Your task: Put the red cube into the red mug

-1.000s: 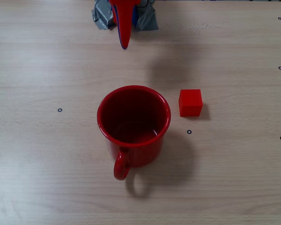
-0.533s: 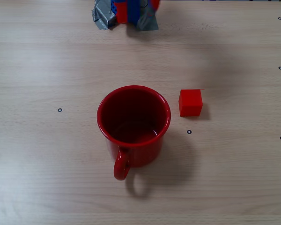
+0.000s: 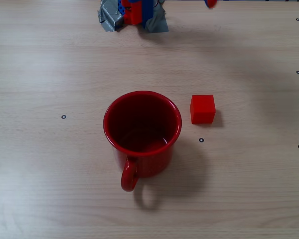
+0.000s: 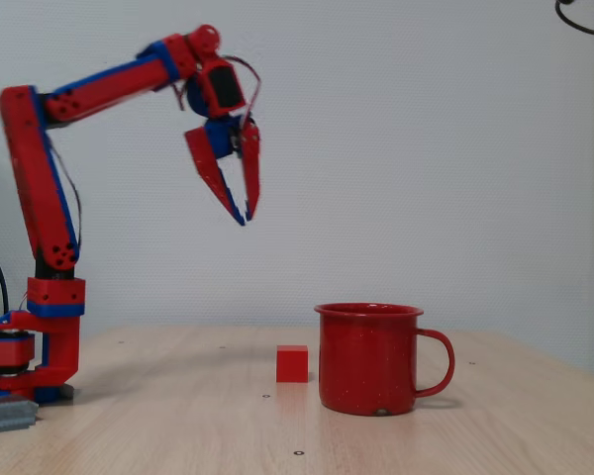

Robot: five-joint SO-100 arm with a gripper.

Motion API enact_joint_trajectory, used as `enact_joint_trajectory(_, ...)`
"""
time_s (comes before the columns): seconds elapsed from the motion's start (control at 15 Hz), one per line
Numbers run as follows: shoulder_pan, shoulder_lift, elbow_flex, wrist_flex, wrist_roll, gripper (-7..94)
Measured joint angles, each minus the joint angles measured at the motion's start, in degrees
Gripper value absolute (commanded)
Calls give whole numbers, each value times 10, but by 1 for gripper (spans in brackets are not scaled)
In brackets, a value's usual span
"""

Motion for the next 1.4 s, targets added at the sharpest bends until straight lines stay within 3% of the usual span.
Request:
enact_joint_trajectory(0.53, 14, -267, -163, -4, -1, 0)
enact_joint_trajectory(0.8, 24, -342, -170, -18, 48, 0)
enact_joint_trajectory(1.2, 27, -352, -35, -159, 51, 0)
enact_joint_trajectory(1.4, 27, -353, -9, -163, 51, 0)
